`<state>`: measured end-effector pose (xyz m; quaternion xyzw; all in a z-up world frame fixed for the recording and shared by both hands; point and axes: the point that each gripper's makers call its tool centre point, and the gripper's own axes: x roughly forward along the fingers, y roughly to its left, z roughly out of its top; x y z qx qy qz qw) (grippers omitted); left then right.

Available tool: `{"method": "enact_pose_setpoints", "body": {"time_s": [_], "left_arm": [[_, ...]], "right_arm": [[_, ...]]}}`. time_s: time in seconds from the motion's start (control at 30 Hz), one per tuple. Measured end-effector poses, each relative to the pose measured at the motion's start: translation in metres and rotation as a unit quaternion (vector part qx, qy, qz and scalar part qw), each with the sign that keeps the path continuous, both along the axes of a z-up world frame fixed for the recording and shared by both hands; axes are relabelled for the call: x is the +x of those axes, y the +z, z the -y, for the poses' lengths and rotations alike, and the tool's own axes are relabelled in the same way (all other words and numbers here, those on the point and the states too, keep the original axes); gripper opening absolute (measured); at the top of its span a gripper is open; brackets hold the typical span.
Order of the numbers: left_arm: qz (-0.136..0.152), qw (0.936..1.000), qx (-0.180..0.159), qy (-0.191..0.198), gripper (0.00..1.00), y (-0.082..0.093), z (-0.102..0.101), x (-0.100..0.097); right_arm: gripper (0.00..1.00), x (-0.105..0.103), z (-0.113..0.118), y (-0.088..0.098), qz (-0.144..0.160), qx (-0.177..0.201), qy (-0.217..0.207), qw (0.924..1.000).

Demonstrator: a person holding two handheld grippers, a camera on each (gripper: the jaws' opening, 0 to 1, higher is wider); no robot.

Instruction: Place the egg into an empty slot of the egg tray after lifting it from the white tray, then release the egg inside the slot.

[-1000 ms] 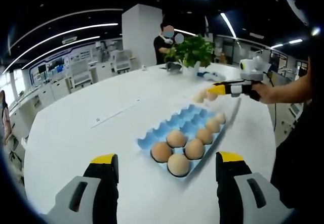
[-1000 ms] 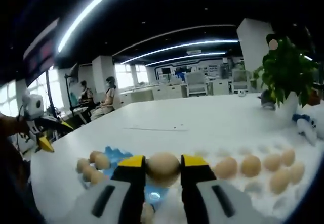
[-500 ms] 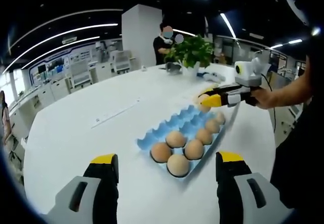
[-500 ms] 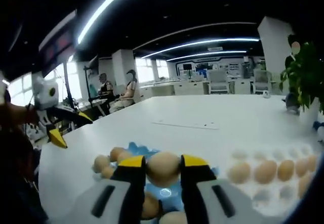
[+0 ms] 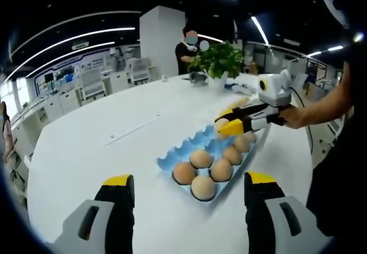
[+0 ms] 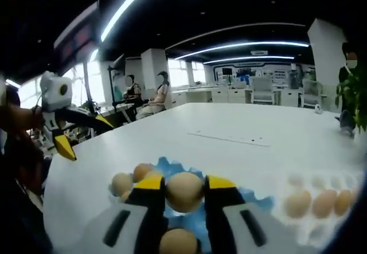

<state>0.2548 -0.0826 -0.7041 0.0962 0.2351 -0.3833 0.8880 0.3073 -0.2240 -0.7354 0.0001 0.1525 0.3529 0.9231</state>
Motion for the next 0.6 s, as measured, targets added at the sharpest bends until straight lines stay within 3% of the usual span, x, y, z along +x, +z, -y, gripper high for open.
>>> {"method": "enact_pose_setpoints", "body": {"time_s": [0.6], "left_arm": [[-0.002, 1.0, 0.0, 0.003, 0.79, -0.003, -0.002, 0.003]], "right_arm": [[0.27, 0.007, -0.016, -0.02, -0.018, -0.023, 0.04, 0.9988]]}}
